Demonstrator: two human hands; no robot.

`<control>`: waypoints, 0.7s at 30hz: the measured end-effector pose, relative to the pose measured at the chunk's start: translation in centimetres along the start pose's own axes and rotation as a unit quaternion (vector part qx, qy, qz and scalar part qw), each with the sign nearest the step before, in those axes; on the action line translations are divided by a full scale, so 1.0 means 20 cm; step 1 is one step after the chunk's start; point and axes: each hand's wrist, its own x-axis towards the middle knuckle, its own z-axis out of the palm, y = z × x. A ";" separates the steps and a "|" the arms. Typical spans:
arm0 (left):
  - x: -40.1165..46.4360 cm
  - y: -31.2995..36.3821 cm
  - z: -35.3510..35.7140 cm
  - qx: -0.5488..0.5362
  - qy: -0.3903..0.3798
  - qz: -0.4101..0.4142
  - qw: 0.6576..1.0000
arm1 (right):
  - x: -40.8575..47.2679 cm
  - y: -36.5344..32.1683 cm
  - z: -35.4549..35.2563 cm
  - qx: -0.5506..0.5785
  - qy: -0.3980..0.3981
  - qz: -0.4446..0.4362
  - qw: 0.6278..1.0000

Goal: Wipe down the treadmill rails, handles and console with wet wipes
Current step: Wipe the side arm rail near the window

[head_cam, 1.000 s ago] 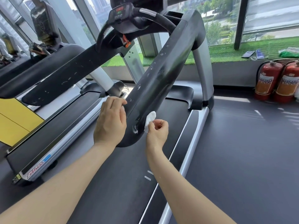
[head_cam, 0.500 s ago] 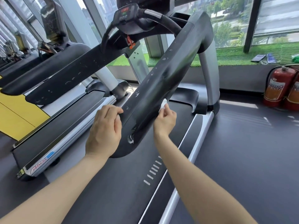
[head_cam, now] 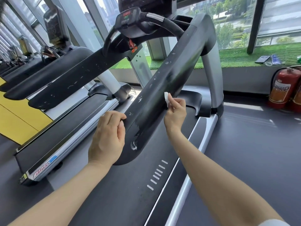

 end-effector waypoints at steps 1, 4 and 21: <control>0.00 0.00 0.00 -0.005 0.000 0.001 1.000 | -0.05 0.00 -0.01 0.000 0.001 -0.016 1.000; 0.00 0.01 0.00 -0.017 -0.004 -0.004 1.000 | -0.21 -0.01 -0.01 -0.006 -0.002 -0.052 0.999; 0.00 0.00 -0.01 -0.058 0.003 0.016 0.998 | -0.92 -0.08 -0.10 0.051 -0.080 0.003 0.995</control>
